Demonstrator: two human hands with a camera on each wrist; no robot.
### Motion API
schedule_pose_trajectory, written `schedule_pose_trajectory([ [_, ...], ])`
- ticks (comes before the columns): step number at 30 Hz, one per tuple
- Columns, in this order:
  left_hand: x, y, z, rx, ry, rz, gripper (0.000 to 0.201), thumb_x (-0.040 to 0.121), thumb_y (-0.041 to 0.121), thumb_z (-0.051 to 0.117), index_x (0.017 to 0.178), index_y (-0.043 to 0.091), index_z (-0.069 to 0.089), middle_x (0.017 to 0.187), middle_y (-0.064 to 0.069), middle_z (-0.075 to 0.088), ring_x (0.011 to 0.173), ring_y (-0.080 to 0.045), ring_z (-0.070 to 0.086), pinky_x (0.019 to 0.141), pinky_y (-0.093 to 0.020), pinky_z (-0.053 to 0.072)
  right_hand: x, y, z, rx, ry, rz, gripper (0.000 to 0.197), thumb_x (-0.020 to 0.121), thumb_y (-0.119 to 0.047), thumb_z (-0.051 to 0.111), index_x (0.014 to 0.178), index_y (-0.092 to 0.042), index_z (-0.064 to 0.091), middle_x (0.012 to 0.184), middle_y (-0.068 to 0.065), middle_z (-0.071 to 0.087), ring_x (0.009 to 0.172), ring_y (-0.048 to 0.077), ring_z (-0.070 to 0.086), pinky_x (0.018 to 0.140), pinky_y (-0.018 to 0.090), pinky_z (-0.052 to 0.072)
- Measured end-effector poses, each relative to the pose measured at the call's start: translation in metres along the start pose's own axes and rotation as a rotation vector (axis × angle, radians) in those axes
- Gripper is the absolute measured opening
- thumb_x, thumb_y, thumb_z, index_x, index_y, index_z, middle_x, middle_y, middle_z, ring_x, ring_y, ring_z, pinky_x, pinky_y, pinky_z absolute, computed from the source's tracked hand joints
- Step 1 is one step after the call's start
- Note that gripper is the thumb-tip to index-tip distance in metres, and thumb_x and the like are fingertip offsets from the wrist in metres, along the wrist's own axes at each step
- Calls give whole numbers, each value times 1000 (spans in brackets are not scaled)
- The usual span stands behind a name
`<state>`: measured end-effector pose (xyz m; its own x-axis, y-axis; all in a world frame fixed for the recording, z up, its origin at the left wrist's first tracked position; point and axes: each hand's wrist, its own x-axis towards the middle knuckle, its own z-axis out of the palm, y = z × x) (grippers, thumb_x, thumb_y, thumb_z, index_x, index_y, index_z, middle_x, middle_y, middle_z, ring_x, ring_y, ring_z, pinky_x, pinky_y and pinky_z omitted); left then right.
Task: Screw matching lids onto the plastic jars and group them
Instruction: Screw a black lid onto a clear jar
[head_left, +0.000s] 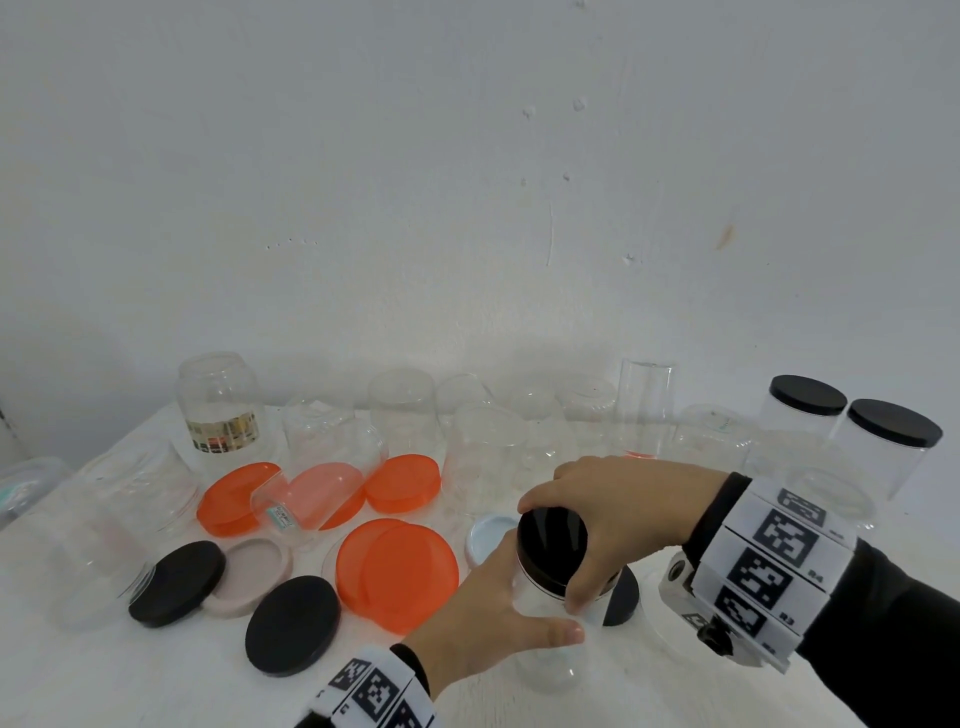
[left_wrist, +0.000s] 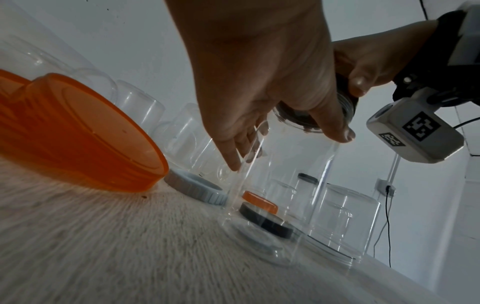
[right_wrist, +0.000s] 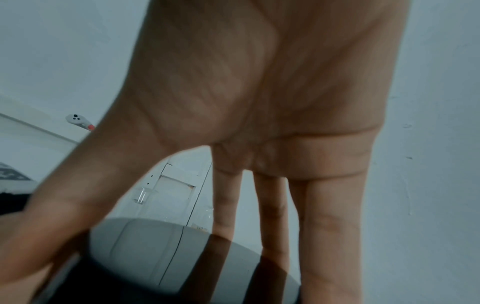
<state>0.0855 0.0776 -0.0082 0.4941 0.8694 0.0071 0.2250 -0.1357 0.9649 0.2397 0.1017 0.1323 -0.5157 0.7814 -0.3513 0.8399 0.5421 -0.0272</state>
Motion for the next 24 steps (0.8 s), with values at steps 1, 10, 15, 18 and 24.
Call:
schedule_pose_trajectory([
  [1,-1,1,0,-3,4,0,86,62,55,82,129,61,28,131,40,43,124,19,35,100,-12,31,1,1,1,4,13,6,81,60,-67,74,130,-43,42,99,-17,42,99,10,47,68,24,39],
  [10,-1,2,3,-23,10,12,92,67,49,82,139,52,25,138,32,43,130,11,36,107,-19,33,-5,3,17,91,129,82,83,55,-85,56,119,-33,49,100,-13,53,91,11,56,73,26,49],
  [15,-2,1,4,-3,21,6,89,66,53,81,133,57,23,134,37,42,123,23,33,86,6,30,-11,5,4,160,-40,-86,83,71,-43,78,138,-53,30,125,-18,38,117,8,38,97,32,43],
  [18,-2,1,4,-8,23,10,93,64,55,81,136,55,23,134,37,41,124,22,33,86,5,30,-8,5,2,134,-24,-110,78,70,-41,79,136,-51,38,123,-16,41,114,8,44,92,30,47],
  [24,-1,1,4,-17,30,5,88,63,54,82,134,53,29,134,31,46,127,13,38,103,-13,31,-3,5,9,49,70,-37,75,64,-66,71,130,-49,39,106,-16,45,96,9,50,64,19,36],
])
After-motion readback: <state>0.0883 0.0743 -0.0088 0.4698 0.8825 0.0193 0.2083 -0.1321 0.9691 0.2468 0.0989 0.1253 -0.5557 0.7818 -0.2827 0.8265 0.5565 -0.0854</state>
